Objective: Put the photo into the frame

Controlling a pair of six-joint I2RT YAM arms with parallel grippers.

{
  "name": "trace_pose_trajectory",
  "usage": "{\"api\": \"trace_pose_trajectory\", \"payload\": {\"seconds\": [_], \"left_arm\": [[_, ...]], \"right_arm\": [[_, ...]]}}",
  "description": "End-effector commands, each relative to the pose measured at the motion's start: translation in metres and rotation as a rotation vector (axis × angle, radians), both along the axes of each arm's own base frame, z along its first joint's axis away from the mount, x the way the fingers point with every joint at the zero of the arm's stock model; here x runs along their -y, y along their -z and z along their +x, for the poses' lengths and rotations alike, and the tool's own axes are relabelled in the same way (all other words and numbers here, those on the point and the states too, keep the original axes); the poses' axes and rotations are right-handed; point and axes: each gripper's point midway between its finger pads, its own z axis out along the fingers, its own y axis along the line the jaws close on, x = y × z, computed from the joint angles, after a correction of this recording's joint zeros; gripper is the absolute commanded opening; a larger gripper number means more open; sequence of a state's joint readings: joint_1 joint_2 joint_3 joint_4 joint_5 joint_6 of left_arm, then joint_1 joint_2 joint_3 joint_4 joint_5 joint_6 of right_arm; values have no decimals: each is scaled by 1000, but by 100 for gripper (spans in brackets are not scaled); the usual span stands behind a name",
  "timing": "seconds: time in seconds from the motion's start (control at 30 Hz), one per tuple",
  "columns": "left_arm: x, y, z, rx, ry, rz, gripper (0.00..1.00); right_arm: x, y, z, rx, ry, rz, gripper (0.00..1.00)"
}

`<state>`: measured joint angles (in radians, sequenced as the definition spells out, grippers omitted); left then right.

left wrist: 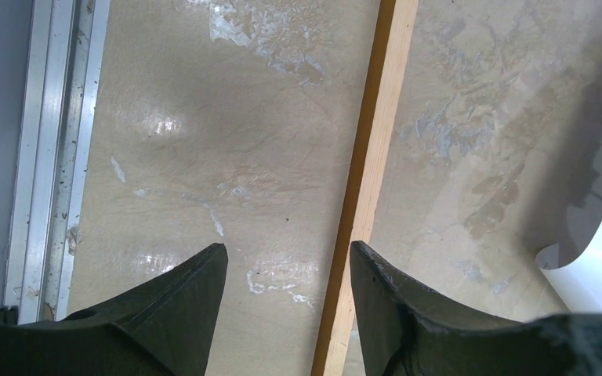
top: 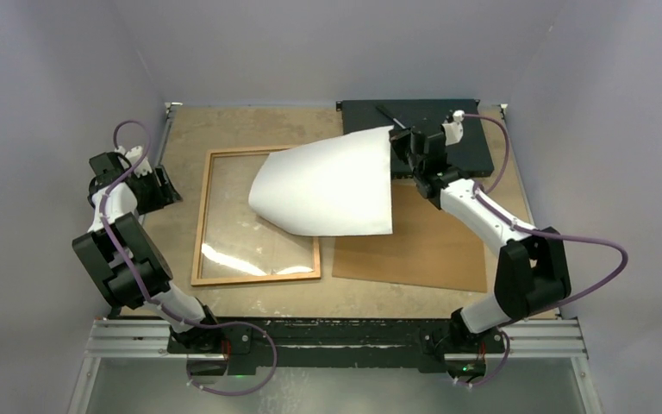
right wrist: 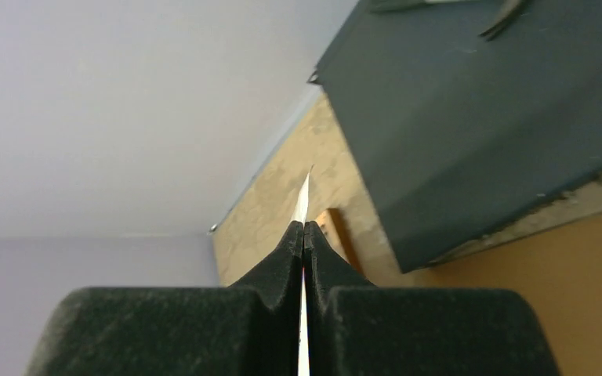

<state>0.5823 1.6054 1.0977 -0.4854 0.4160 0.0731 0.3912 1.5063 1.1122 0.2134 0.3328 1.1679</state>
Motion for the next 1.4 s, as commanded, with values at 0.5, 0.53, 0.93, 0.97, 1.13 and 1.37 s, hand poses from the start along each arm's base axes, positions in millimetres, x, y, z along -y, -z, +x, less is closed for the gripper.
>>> {"api": "trace_pose_trajectory", "payload": {"seconds": [0.5,0.53,0.93,0.97,1.13,1.37], "left_arm": [[0,-22,3,71,-5,14,58],[0,-22,3,71,-3,15,58],[5,-11,-2,57,17,3,58],[5,-10,-2,55,19,3,58],[5,-8,-3,47,37,12,58],[5,-2,-4,27,61,12,58]], "right_arm": [[68,36,-36,-134,160,-53,0],[66,39,-37,-140,152,-47,0],[-6,66,-77,-227,-33,-15,1],[-12,69,-81,-233,-52,-19,8],[-8,94,-102,-346,-85,-115,71],[-53,83,-119,-203,-598,-386,99]]}}
